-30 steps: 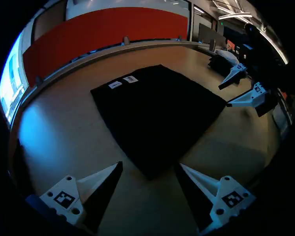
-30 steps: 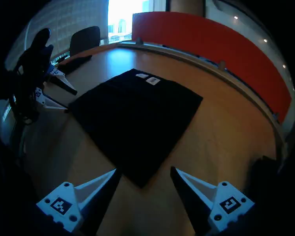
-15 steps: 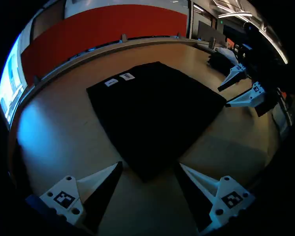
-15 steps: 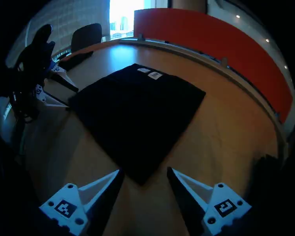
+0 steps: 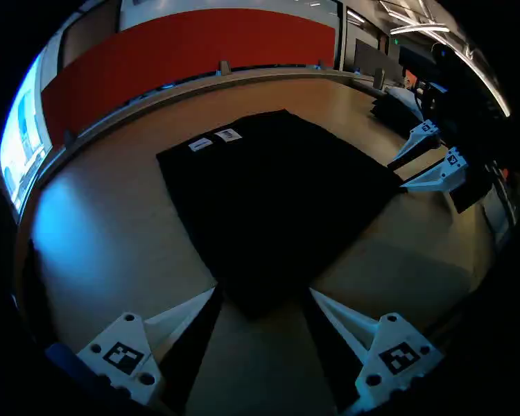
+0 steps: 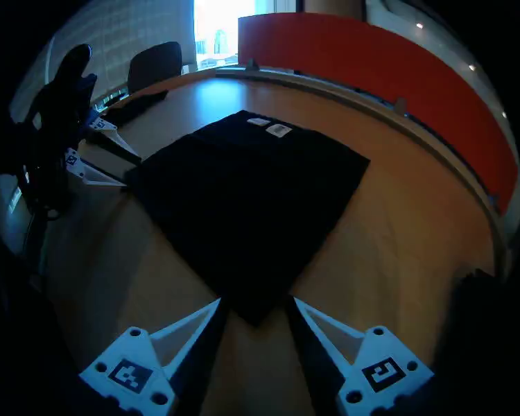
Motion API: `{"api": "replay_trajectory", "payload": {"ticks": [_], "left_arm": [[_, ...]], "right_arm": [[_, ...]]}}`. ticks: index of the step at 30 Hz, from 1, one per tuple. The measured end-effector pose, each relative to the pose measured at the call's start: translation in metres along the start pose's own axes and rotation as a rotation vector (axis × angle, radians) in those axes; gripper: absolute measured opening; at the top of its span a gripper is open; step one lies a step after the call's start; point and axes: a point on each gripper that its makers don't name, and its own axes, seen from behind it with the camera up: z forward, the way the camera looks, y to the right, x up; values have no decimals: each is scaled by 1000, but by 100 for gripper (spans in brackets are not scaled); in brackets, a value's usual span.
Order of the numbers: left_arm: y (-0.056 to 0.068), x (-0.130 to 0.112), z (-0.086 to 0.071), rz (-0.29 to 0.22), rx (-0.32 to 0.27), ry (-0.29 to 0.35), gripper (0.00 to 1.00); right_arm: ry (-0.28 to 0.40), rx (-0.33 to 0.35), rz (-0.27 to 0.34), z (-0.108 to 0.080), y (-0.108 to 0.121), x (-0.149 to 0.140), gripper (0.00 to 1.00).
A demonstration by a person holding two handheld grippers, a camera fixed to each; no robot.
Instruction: Fold towel
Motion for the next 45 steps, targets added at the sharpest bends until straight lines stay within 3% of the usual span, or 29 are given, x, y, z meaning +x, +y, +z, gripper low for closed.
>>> {"api": "replay_trajectory", "payload": {"ticks": [4, 6, 12, 15, 19, 21, 25, 36, 45], "left_arm": [[-1, 0, -1, -3, 0, -5, 76], [-1, 0, -1, -4, 1, -10, 73], [0, -1, -1, -5, 3, -18, 66], [0, -2, -1, -6, 4, -20, 61], [-2, -2, -3, -13, 13, -23, 47], [-4, -2, -2, -19, 19, -25, 26], [-5, -2, -1, -30, 27, -27, 18], [-2, 2, -3, -76, 16, -23, 12], [-3, 21, -13, -72, 28, 12, 10]], "right_arm": [[2, 1, 0, 0, -1, 0, 50], [3, 2, -1, 1, -2, 0, 39], [6, -10, 9, 1, -4, 1, 26], [8, -14, 21, 1, -4, 1, 25], [8, -17, 33, 0, -4, 2, 23], [8, -17, 34, 0, -4, 2, 21], [9, -13, 35, 0, -5, 5, 19], [29, -23, 55, -4, -5, 15, 17], [61, -32, 55, -17, -1, 30, 17]]}}
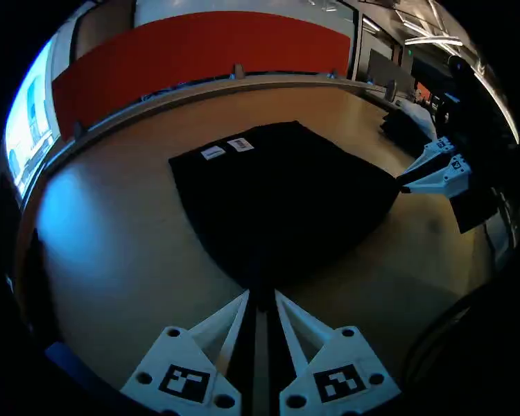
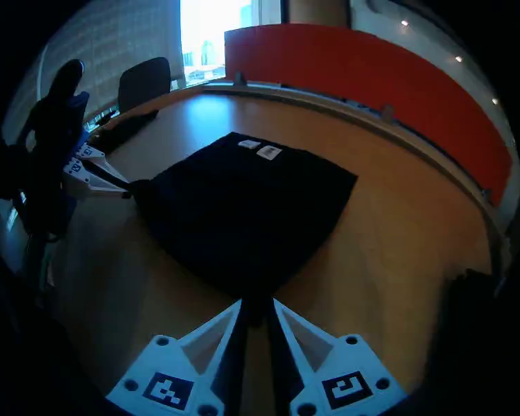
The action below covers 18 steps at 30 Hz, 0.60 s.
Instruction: Fold towel
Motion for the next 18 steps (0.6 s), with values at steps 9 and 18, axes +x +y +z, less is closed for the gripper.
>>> {"api": "replay_trajectory", "payload": {"ticks": [9, 18], "left_arm": [[-5, 24, -24, -18, 16, 34, 9], [-4, 42, -51, -14, 33, 45, 9]], "right_arm": [[62, -7, -18, -22, -1, 32, 17], [100, -8, -34, -47, -5, 57, 17]]}}
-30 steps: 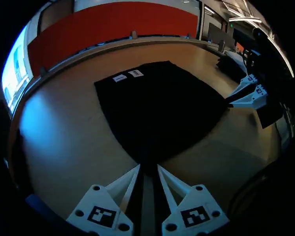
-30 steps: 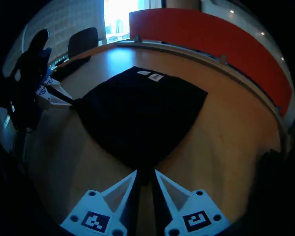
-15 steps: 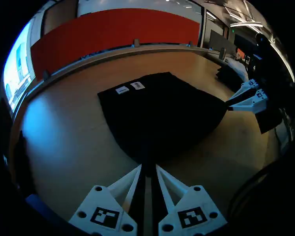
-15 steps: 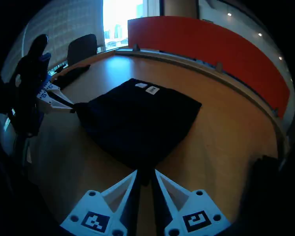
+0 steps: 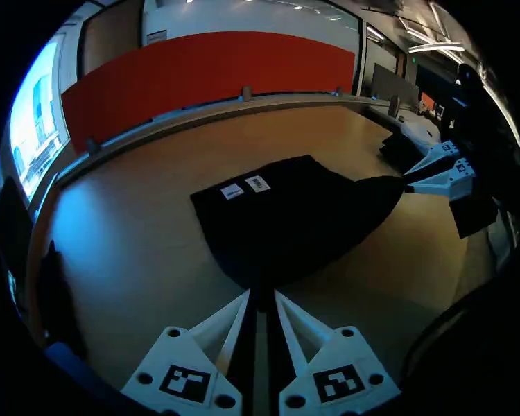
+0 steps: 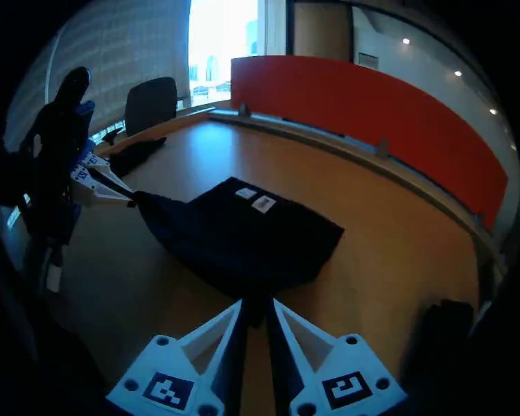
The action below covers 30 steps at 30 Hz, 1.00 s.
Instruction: Fold towel
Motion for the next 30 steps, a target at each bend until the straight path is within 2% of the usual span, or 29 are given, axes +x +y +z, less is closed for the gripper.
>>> {"api": "replay_trajectory", "payload": {"ticks": [15, 30], "left_arm": [[6, 24, -33, -29, -9, 18, 9], [15, 31, -49, -33, -34, 10, 9]], "right_arm": [[27, 12, 4, -36, -5, 28, 17], [16, 22, 2, -54, -10, 38, 17]]}}
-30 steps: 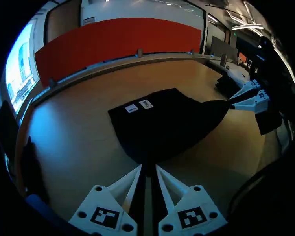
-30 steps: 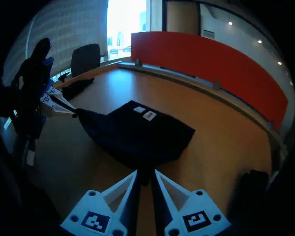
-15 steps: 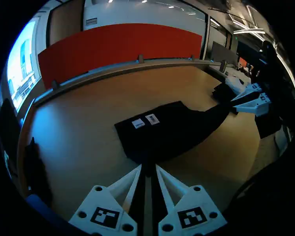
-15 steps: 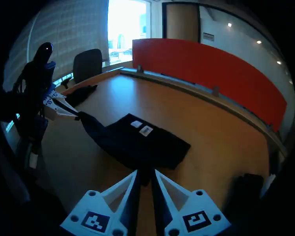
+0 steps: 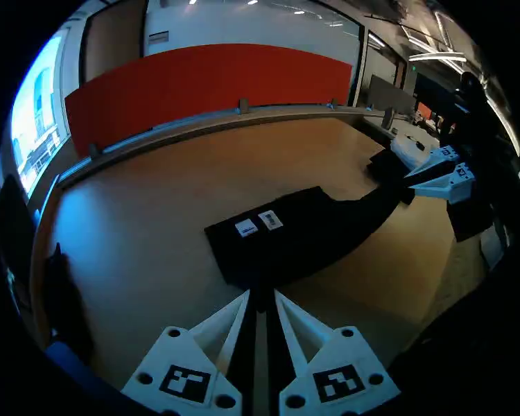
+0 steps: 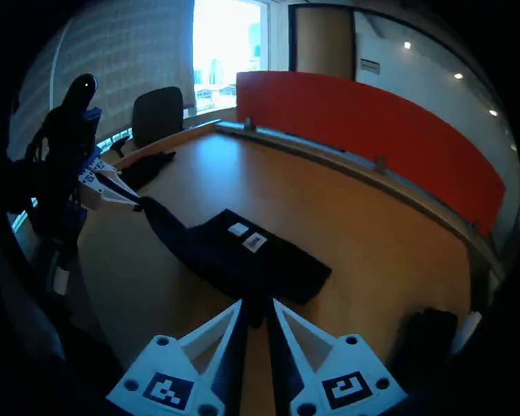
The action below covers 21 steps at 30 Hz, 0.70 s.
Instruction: Fold towel
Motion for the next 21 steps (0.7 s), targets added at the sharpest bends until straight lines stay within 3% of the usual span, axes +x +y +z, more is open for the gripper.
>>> {"api": "replay_trajectory", "payload": {"ticks": [11, 21], "left_arm": [[4, -2, -4, -21, -7, -6, 9], [1, 3, 7, -23, -2, -3, 9]], "right_arm": [[-15, 5, 9, -3, -3, -3, 17], [-31, -9, 12, 4, 4, -5, 17]]}}
